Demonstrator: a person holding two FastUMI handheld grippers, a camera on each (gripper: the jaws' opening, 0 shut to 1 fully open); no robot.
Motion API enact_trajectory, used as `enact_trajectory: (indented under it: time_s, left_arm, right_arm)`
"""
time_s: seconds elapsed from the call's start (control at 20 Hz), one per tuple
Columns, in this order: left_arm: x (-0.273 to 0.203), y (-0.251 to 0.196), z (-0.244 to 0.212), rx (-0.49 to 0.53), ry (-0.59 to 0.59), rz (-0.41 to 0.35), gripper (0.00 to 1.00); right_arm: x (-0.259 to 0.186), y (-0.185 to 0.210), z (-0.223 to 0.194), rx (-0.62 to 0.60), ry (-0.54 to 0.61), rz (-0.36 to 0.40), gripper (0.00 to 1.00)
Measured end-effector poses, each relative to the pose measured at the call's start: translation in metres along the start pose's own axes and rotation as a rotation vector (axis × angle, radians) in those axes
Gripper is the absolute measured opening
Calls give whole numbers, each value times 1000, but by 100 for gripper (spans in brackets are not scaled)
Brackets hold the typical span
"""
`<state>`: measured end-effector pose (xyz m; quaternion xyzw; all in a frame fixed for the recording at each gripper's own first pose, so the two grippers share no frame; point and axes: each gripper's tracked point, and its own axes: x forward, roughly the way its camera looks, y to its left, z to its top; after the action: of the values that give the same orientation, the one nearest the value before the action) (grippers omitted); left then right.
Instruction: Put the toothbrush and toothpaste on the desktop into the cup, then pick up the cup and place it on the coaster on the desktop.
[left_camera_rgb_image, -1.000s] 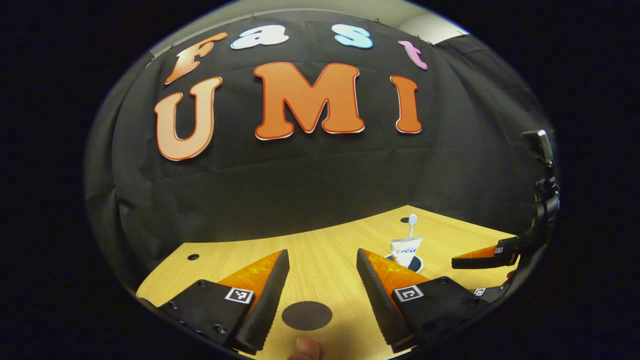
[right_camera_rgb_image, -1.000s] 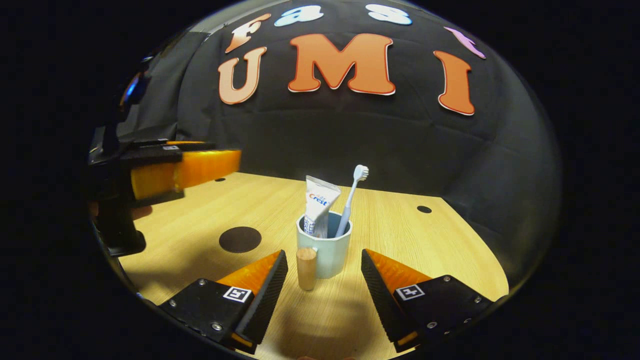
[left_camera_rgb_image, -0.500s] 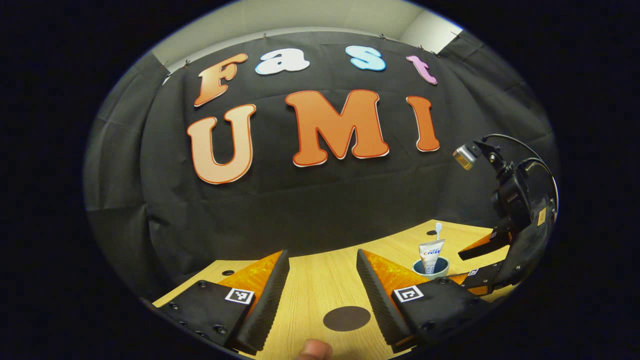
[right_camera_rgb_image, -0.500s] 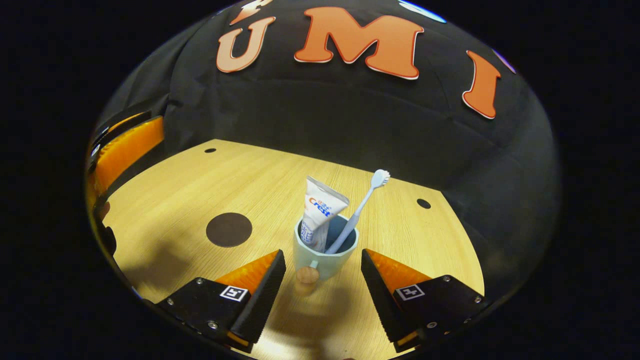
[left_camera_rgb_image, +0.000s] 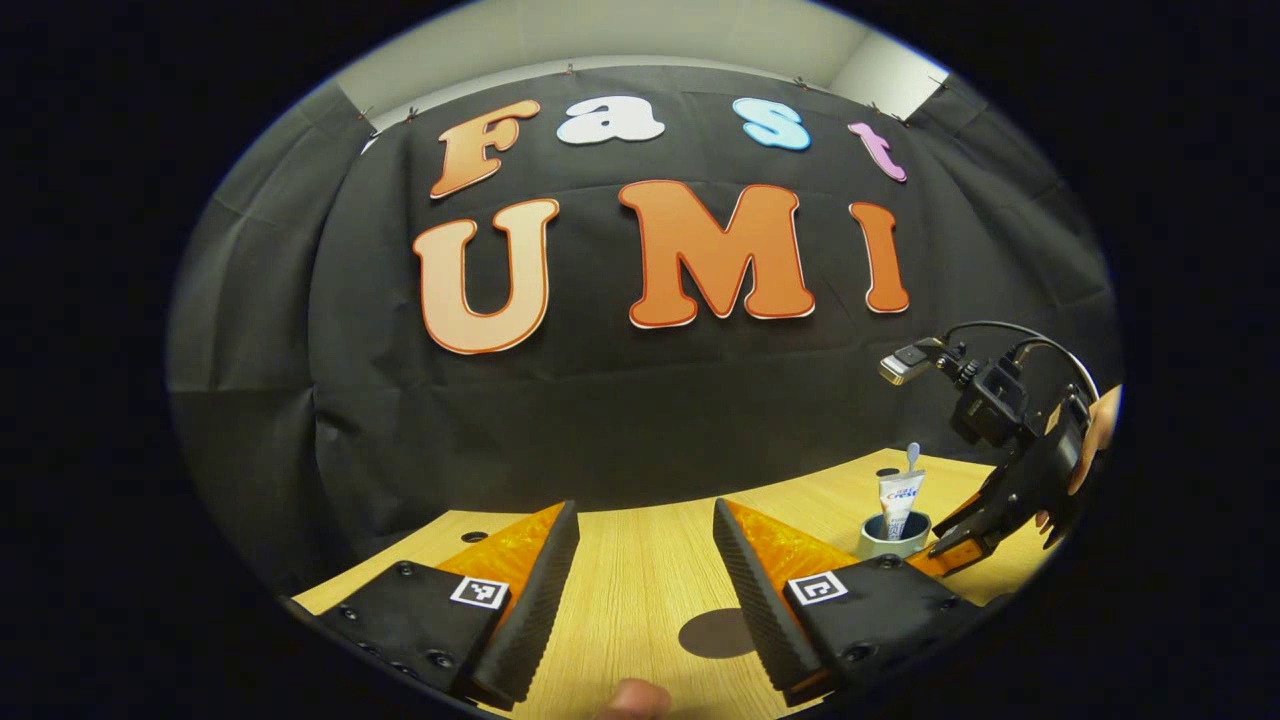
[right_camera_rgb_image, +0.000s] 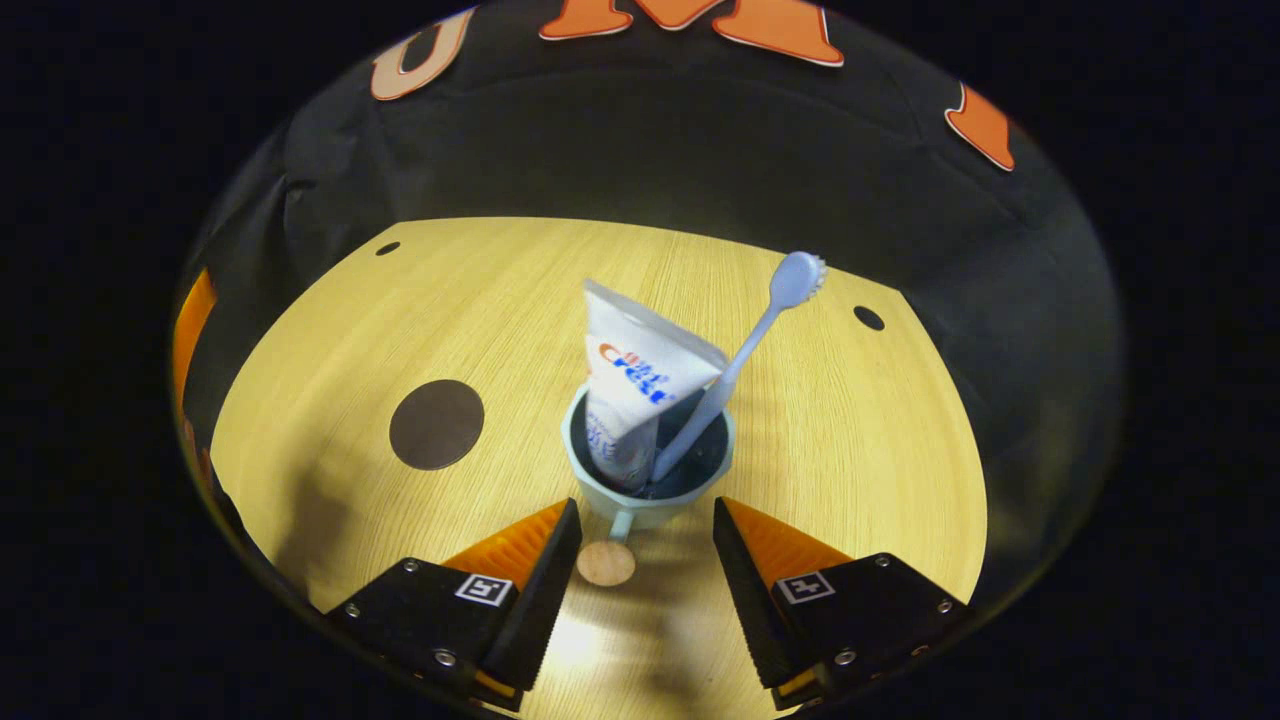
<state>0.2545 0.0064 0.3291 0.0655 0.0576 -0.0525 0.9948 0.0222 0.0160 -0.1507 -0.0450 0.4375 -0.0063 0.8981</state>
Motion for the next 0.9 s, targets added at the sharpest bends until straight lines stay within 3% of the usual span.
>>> enact_trajectory:
  time_s: [0.25, 0.45, 0.5, 0.9]
  left_arm:
    - [-2, 12, -9, -15, 13, 12, 86]
    - [-3, 15, -23, -34, 51, 10, 86]
    - [-3, 18, -23, -41, 52, 16, 86]
    - [-11, 27, -25, -40, 65, 39, 86]
  right_arm:
    - [19, 8, -16, 41, 130, 23, 64]
    - [17, 10, -13, 56, 129, 11, 47]
    - [19, 11, -11, 70, 124, 17, 29]
    - [19, 12, -6, 76, 79, 14, 20]
